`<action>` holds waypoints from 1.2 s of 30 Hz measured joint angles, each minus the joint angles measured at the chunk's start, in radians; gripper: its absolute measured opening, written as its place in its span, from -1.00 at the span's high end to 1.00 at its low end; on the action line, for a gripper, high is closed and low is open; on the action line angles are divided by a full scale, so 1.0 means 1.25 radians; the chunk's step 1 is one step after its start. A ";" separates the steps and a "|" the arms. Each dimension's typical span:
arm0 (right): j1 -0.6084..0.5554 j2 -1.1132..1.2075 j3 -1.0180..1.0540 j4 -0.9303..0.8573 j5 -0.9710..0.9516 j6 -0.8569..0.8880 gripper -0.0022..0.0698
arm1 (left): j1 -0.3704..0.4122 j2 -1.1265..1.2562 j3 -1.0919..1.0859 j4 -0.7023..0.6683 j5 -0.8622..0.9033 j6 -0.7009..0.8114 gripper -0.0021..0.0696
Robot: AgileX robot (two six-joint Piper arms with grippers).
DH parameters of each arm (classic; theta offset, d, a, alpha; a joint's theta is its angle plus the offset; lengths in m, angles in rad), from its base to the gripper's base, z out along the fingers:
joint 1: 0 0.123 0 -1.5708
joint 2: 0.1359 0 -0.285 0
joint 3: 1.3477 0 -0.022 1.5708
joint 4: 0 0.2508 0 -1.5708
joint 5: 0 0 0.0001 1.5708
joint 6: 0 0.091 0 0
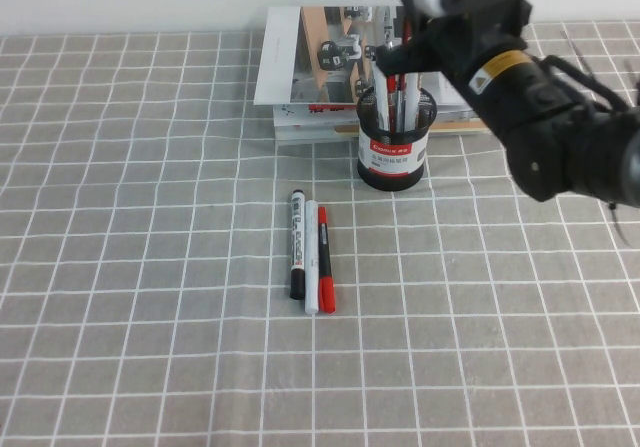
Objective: Put the pen into the pen holder
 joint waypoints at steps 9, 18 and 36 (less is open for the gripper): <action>0.000 0.116 -0.088 -0.024 0.010 0.000 0.52 | 0.000 0.000 0.000 0.000 0.000 0.000 0.95; 0.000 0.032 -0.093 0.048 0.261 0.000 0.15 | 0.000 0.000 0.000 0.000 0.000 0.000 0.95; 0.000 -0.730 0.329 0.010 0.471 -0.001 0.97 | 0.000 0.000 0.000 0.000 0.000 0.000 0.95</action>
